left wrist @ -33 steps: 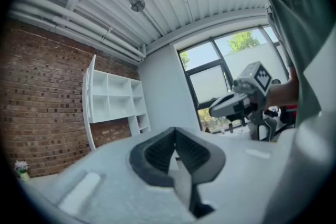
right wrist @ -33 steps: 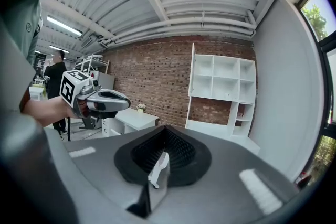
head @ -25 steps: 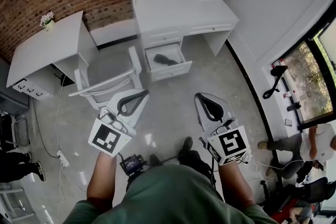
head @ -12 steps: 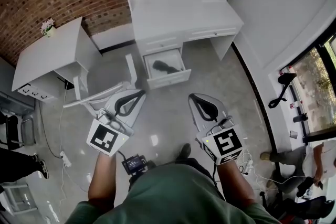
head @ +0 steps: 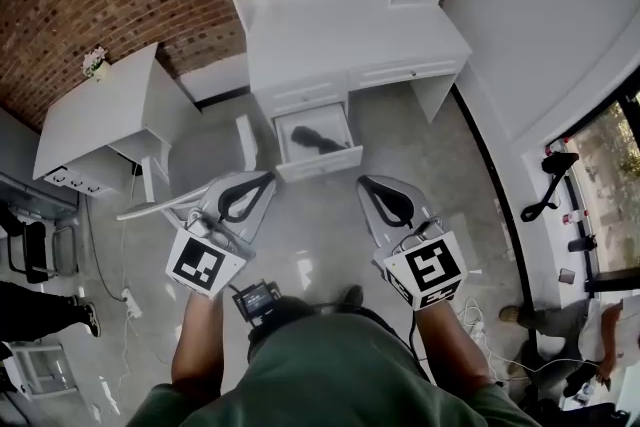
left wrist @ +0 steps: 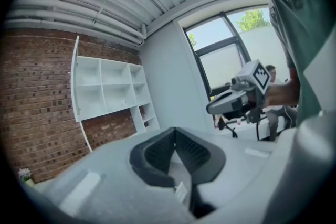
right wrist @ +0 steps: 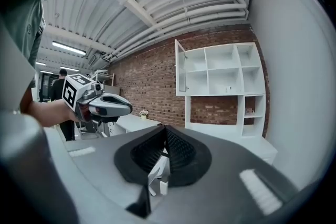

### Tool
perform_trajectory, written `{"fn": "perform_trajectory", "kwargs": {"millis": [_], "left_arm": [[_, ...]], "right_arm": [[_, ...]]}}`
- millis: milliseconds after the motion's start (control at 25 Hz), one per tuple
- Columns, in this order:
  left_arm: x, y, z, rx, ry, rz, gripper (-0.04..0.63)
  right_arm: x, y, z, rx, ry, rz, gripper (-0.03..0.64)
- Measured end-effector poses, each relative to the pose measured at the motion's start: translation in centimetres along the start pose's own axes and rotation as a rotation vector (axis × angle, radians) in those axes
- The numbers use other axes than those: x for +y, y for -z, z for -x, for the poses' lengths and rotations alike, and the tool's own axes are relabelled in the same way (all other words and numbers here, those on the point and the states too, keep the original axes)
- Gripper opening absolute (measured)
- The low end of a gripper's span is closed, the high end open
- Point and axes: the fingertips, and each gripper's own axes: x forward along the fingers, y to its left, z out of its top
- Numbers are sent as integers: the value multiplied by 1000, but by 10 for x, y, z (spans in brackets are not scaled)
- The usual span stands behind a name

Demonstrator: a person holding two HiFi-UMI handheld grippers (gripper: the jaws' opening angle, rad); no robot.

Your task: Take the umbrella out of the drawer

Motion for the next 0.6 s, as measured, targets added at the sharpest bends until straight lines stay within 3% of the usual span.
{"fn": "perform_trajectory", "kwargs": {"millis": [240,600], "left_arm": [[29,14,-36,11,26,17,3],[107,32,-96,-58,140,21,3]], "right_arm": [[-27,10,-29,25,10,-22,8],[-65,-2,-108,61,109,-7,8]]}}
